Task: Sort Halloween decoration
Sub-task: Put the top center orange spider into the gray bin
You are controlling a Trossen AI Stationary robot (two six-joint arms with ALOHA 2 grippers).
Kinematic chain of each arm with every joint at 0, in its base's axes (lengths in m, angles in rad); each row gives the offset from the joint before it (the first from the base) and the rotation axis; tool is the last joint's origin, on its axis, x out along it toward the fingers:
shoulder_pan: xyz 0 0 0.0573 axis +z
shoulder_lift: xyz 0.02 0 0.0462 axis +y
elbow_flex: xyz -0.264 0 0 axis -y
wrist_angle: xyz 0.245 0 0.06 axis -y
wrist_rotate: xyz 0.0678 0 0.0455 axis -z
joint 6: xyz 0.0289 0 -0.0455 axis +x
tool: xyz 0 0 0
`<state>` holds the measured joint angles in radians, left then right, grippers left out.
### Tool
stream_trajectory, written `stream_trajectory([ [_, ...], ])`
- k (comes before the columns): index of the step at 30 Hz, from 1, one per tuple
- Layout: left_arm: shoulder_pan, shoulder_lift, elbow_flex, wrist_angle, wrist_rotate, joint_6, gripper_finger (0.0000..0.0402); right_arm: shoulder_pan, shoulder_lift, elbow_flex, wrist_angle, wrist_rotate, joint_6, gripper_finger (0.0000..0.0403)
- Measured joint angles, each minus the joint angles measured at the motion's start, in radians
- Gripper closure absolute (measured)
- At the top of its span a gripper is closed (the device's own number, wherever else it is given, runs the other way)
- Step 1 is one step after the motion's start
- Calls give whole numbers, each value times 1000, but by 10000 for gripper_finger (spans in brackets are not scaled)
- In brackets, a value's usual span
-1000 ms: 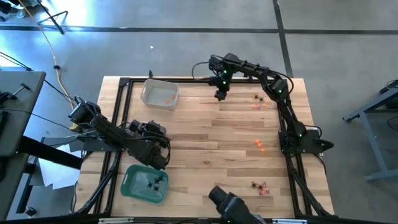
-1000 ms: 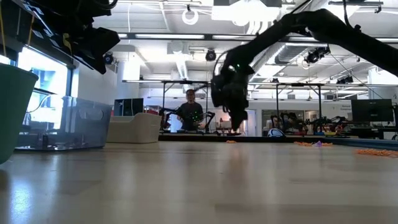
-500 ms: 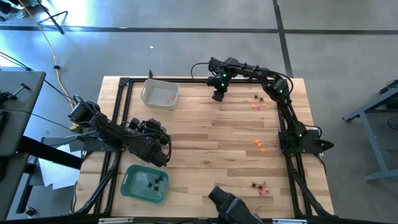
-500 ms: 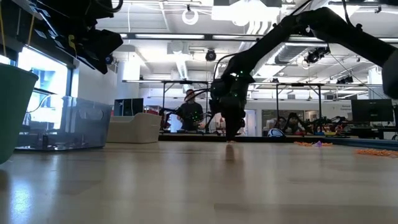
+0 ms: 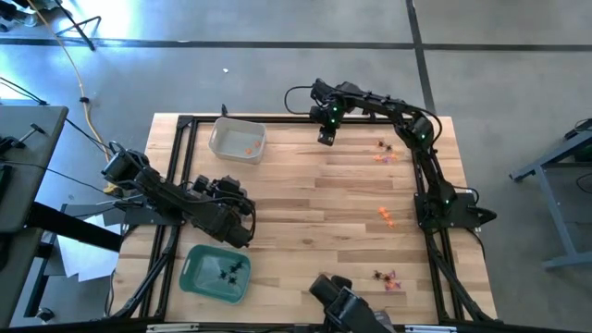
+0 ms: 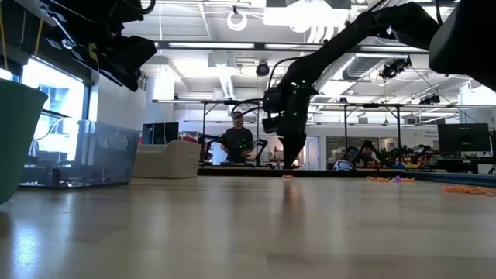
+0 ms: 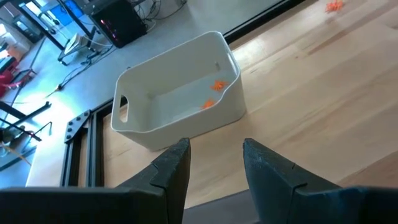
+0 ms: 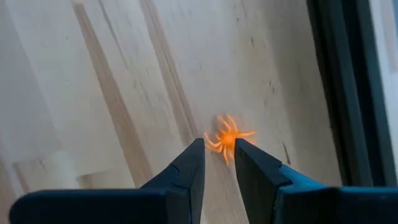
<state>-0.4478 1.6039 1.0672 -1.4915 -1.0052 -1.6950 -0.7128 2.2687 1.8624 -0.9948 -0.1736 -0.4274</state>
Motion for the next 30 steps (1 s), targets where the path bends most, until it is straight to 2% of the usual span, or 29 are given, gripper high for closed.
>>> stream_trajectory([
  [24, 0, 0, 0, 33, 6, 32, 266, -14, 94, 5, -3, 16, 26, 319],
  [30, -6, 0, 0, 33, 6, 33, 266, -8, 92, 4, -55, 18, 50, 283],
])
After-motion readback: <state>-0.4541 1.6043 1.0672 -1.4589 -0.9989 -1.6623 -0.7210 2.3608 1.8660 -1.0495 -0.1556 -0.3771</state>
